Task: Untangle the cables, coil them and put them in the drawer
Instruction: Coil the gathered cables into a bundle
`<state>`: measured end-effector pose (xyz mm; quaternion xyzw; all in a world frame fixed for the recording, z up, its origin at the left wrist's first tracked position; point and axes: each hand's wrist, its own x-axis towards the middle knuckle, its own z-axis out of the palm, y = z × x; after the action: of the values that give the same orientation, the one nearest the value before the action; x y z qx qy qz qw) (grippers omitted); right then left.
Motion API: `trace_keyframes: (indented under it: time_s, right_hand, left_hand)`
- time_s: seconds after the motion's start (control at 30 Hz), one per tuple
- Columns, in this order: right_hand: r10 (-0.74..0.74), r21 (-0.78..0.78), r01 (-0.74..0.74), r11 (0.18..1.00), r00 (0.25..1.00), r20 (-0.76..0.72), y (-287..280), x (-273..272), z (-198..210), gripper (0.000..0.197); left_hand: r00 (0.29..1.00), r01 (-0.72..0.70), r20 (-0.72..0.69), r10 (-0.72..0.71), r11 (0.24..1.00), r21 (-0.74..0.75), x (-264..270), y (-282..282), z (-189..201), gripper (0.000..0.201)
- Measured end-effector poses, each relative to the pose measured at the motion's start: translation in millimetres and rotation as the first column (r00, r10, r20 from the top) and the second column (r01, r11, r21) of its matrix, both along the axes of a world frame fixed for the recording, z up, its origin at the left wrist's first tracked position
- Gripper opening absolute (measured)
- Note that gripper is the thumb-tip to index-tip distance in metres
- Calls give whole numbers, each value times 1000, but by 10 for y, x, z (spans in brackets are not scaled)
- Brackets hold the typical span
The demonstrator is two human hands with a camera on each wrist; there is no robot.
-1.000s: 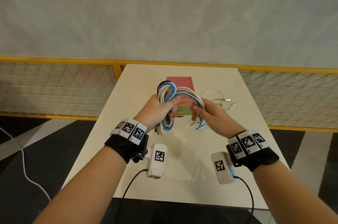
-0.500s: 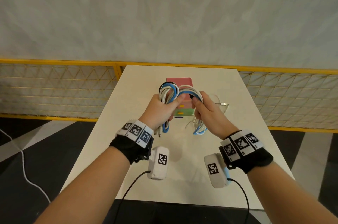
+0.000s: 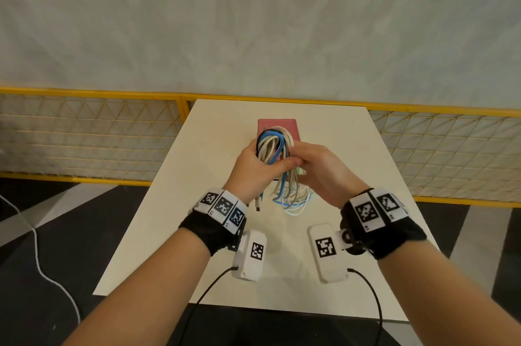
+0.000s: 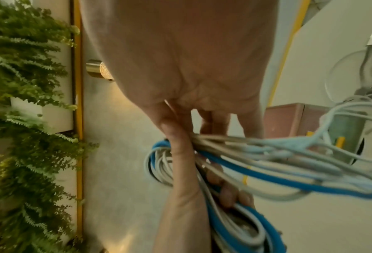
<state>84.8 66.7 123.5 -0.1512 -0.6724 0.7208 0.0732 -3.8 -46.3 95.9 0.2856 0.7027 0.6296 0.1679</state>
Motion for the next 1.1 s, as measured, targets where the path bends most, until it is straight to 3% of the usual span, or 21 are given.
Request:
trace_keyframes:
  time_s: [0.13, 0.23, 0.3, 0.37, 0.4, 0.47, 0.53, 0.57, 0.6, 0.7, 0.73, 0.87, 0.93, 1.0, 1.1]
  right_hand:
    - [77, 70, -83, 994, 993, 87, 93, 58, 32, 24]
    - [44, 119, -48, 992, 998, 35, 102, 65, 39, 21]
    - [-8, 294, 16, 956, 1000, -29, 142, 28, 8, 18]
    - [-73, 523, 111, 845, 993, -93, 182, -16, 11, 15]
    - [-86, 541, 135, 830, 990, -115, 181, -26, 21, 18]
    - [24, 360, 12, 933, 995, -96, 160, -17, -4, 44]
    - [205, 233, -184, 955, 976, -68, 96, 0, -102, 71]
    - [262, 272, -239, 932, 964, -53, 70, -7, -171, 77]
    - [284, 344, -250, 905, 957, -54, 43, -23, -254, 73]
    - [226, 599, -161, 784, 974, -34, -18, -93, -460, 19]
    - [198, 624, -151, 767, 980, -6, -25, -111, -520, 11]
    - [195, 628, -186, 756, 979, 55, 15, -176, -562, 10]
    - [198, 642, -114, 758, 979, -59, -3, -209, -446, 9]
    - [207, 575, -86, 814, 967, -149, -74, -242, -368, 8]
    - [231, 510, -174, 842, 972, -50, -139, -282, -476, 29]
  left_hand:
    - [998, 58, -2, -58, 995, -75, -19, -7, -3, 21]
    - [997, 81, 4, -82, 989, -126, 12, 2, 31, 32]
    - [996, 90, 8, -90, 984, -155, 25, -2, 75, 36]
    - [997, 74, 19, -72, 987, -140, 35, -5, 134, 28]
    - [998, 54, 27, -51, 991, -120, 33, 0, 158, 21]
    - [998, 9, 62, -6, 998, -55, 29, 11, 197, 14]
    - [993, -25, 114, 23, 999, 21, 18, 18, 239, 21]
    - [990, -28, 139, 20, 998, 58, 22, 23, 269, 32]
    - [987, -26, 162, 9, 994, 103, 22, 26, 292, 40]
    - [976, -69, 217, 10, 962, 266, -1, 15, 423, 44]
    - [975, -83, 221, 15, 949, 304, -28, 3, 465, 43]
    - [987, -101, 155, 47, 928, 358, -136, -65, 546, 44]
    - [991, -101, 118, 64, 934, 344, -174, -87, 558, 47]
    - [994, -88, 86, 61, 927, 363, -192, -112, 597, 47]
    - [998, -52, 57, 32, 915, 401, -223, -174, 722, 43]
